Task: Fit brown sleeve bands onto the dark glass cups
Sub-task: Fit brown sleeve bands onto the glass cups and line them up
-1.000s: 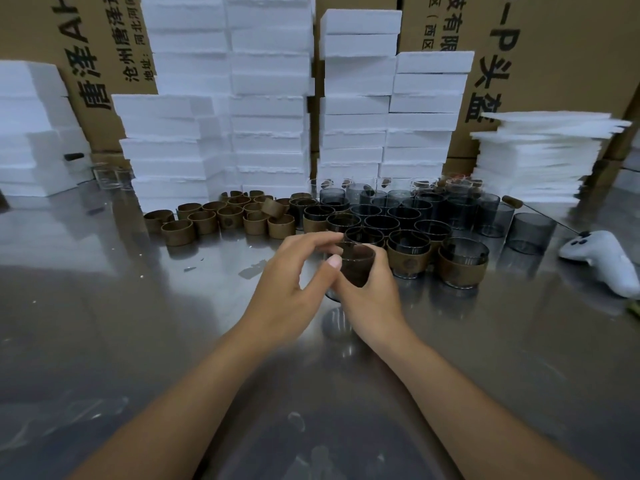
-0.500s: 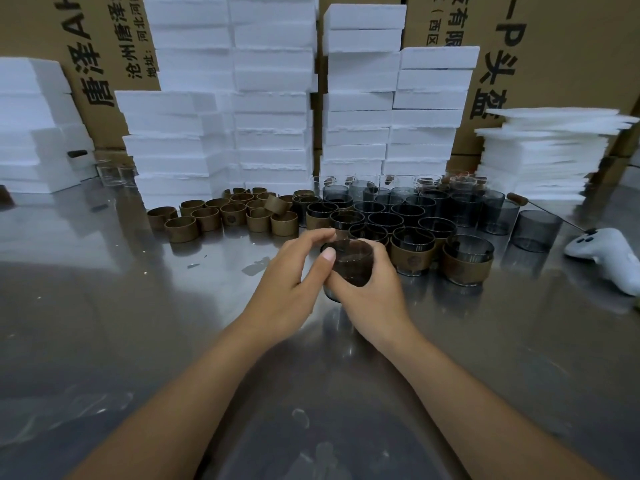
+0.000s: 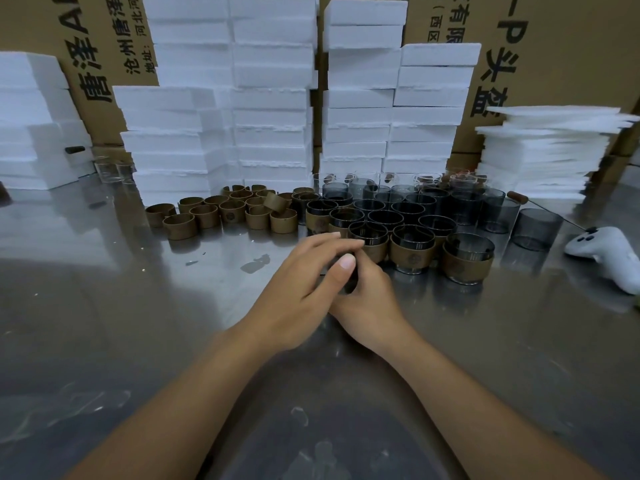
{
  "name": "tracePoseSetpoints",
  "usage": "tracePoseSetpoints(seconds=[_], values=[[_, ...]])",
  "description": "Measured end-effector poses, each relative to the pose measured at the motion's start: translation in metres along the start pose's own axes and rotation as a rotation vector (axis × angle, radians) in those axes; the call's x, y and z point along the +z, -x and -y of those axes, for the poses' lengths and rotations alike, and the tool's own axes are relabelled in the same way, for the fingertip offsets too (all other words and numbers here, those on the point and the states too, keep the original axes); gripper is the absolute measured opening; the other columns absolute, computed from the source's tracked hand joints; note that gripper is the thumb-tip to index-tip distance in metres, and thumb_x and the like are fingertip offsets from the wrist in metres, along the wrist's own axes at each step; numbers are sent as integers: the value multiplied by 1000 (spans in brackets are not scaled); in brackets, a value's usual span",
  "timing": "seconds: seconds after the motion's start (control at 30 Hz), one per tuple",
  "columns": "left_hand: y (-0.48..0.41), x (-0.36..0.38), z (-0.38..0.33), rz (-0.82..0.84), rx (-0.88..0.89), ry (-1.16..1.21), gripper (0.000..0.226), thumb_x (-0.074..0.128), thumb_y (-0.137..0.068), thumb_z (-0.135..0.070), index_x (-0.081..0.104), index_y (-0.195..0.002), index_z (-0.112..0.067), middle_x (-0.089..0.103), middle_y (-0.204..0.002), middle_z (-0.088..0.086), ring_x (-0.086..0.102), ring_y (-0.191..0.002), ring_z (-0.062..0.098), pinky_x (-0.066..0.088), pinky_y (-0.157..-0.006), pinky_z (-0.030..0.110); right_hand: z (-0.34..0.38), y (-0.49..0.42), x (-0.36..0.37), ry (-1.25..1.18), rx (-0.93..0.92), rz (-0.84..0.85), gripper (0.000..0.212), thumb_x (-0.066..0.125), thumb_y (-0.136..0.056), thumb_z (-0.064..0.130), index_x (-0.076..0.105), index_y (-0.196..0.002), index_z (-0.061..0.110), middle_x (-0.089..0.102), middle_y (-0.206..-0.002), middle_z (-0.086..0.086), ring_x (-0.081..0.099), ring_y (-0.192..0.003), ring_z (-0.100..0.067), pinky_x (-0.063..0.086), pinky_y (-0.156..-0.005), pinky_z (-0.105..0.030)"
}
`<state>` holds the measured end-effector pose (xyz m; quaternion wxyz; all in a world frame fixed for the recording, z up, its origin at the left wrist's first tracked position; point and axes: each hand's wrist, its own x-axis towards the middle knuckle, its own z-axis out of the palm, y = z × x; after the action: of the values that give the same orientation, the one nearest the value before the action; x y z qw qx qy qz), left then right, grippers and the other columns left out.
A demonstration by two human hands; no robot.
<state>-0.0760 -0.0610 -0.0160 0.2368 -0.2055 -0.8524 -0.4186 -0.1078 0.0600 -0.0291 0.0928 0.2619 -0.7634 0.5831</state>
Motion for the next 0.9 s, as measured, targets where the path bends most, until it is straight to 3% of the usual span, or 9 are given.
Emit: tracePoseSetpoints(seconds=[0.1, 0.23, 0.47, 0.73, 0.9], values=[[0, -1, -2, -31, 22, -12, 42, 30, -93, -52, 59, -120, -38, 55, -125, -17, 38, -129, -6, 39, -98, 21, -2, -1, 0, 11, 19, -18, 41, 75, -73, 16, 51, -95, 41, 64, -91, 19, 60, -86, 9, 43, -66, -6], [0, -2, -7, -94, 74, 3, 43, 35, -94, -44, 67, -112, -24, 63, -112, -10, 53, -115, 4, 44, -95, 26, -6, -5, 1, -53, 113, -87, 41, 78, -72, 22, 59, -108, 23, 67, -103, 7, 63, -98, -9, 52, -84, -29], [-1, -3, -6, -229, 83, -23, 36, 39, -93, -39, 69, -97, -21, 68, -95, -7, 58, -98, 7, 47, -85, 29, -4, -4, -1, -149, 174, -181, 30, 79, -70, 30, 56, -87, 32, 65, -82, 11, 60, -66, 10, 44, -54, -7], [-4, -8, 3, -299, 20, -31, 47, 26, -95, -42, 68, -95, -21, 65, -91, -17, 59, -96, 5, 45, -83, 20, -2, -3, -2, -121, 165, -197, 35, 81, -72, 30, 59, -99, 26, 64, -87, 14, 57, -73, 15, 43, -60, -3], [-3, -6, 7, -180, -98, -26, 40, 24, -97, -45, 60, -107, -32, 66, -101, -11, 55, -105, 1, 39, -86, 11, 0, -2, -1, -119, 156, -168, 35, 81, -72, 31, 57, -97, 32, 65, -90, 16, 59, -79, 13, 43, -63, -3]])
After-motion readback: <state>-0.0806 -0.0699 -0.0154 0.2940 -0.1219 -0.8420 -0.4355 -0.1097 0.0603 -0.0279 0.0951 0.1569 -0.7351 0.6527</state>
